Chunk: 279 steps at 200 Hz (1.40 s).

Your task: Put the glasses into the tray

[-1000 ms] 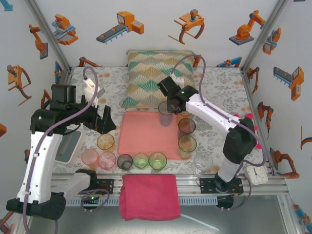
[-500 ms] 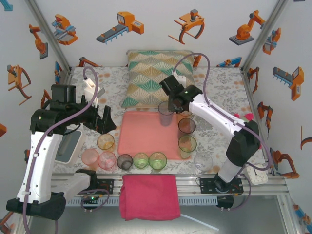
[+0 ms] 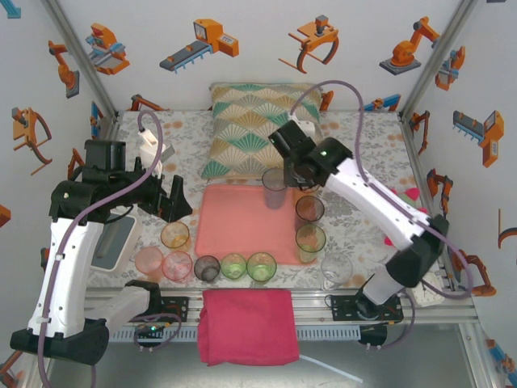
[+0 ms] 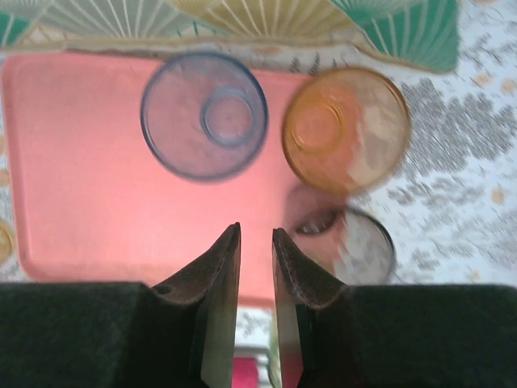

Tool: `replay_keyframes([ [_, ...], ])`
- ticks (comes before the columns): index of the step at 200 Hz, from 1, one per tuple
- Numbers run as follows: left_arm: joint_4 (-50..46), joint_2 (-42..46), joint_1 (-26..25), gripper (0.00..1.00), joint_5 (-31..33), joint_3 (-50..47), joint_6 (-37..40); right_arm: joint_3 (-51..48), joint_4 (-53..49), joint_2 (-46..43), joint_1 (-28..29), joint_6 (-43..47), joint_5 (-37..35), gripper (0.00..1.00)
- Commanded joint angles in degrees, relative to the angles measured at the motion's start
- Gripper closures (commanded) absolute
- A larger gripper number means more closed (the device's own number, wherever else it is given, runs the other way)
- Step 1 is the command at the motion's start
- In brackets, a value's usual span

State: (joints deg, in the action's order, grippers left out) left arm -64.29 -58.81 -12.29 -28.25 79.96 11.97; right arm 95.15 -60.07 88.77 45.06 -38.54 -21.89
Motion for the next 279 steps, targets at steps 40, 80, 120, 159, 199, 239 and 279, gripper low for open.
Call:
replay_keyframes([
  [40,0.99,-0.96,-0.45,0.03,-4.63,1.65,1.05,-16.67,-21.29,-30.25,0.21,-18.75,-5.23,0.73],
  [80,1.29,-0.96,-0.89,0.03,-5.5,2.04,0.51,-24.39,-26.61,-35.04,0.18,-24.95,-2.5,0.71],
  [120,1.29,-0.09,-1.14,0.03,-5.86,1.78,0.32,-30.3,-25.15,-39.58,0.2,-27.77,0.39,0.66],
  [159,1.31,0.12,-1.28,0.03,-5.98,1.77,0.3,-32.48,-24.06,-40.6,0.2,-27.94,2.7,0.66],
  [199,1.36,-0.21,-1.46,0.03,-6.26,1.78,0.37,-33.67,-25.05,-40.08,0.16,-27.72,5.81,0.64],
  [239,1.32,0.08,-1.64,0.03,-6.36,1.34,0.7,-36.07,-25.28,-40.44,0.18,-27.88,7.72,0.64],
  [279,1.34,0.45,-1.59,0.03,-6.19,0.82,1.04,-38.34,-25.1,-40.53,0.14,-28.16,9.08,0.64],
])
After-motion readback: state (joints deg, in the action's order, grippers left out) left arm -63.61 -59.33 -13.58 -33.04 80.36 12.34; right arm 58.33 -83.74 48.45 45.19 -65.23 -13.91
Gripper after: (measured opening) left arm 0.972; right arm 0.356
